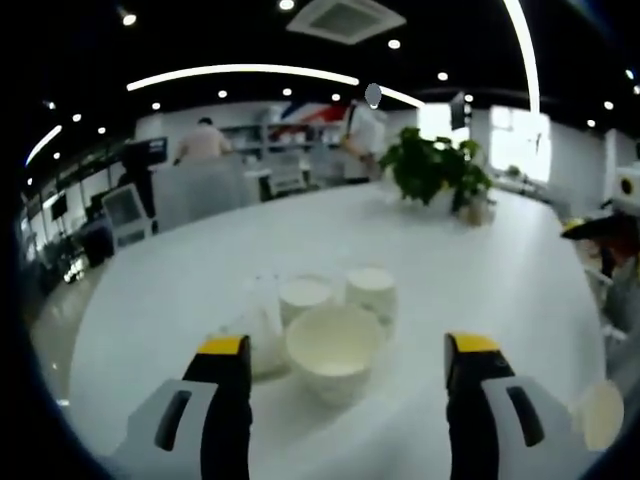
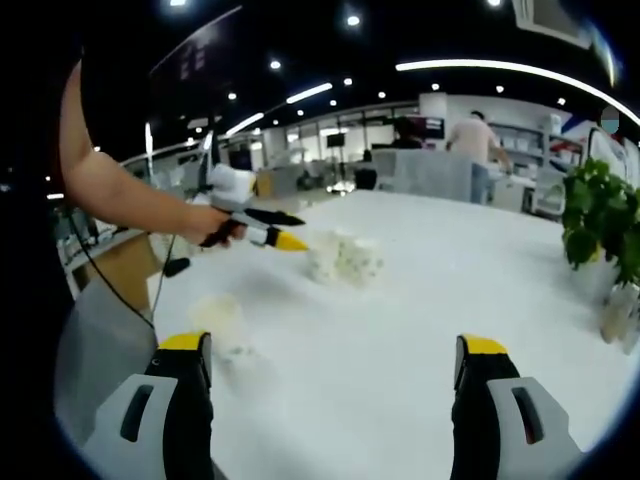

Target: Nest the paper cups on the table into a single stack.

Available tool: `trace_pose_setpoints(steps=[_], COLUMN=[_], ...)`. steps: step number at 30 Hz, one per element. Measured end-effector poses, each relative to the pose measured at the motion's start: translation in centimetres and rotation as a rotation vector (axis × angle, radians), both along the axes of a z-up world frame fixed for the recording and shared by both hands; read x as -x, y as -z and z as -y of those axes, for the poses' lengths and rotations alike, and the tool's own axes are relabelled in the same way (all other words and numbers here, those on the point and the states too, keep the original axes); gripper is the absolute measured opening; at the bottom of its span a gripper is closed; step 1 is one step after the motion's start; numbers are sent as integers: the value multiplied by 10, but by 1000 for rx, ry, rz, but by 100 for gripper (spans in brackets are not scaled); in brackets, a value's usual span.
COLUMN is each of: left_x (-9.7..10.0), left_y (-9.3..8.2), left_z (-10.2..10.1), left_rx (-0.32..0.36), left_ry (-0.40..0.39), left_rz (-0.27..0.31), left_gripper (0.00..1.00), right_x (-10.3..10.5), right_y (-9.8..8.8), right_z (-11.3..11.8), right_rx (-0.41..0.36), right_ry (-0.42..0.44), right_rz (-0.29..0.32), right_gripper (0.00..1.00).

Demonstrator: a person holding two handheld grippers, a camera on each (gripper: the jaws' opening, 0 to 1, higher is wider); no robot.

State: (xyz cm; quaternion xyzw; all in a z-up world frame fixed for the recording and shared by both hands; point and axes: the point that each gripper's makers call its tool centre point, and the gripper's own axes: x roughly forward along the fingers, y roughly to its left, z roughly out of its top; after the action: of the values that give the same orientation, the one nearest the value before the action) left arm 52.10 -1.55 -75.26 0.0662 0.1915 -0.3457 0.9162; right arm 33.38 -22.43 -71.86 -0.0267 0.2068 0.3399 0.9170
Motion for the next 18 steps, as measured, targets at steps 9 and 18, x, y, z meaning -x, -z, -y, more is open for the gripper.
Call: trace_pose_setpoints(steps=[9, 18], left_x=[-6, -5], left_y=[11, 26], left_z=[0, 5], left_rx=[-18, -40], left_ry=[-1, -1], left_rz=[6, -6], left_gripper=[70, 61], right_x=[3, 8], right_y=[5, 9], right_z=[2, 1], right_rx=[-1, -5], right_ry=[13, 25], right_rz=[-13, -24], right_gripper=[100, 100])
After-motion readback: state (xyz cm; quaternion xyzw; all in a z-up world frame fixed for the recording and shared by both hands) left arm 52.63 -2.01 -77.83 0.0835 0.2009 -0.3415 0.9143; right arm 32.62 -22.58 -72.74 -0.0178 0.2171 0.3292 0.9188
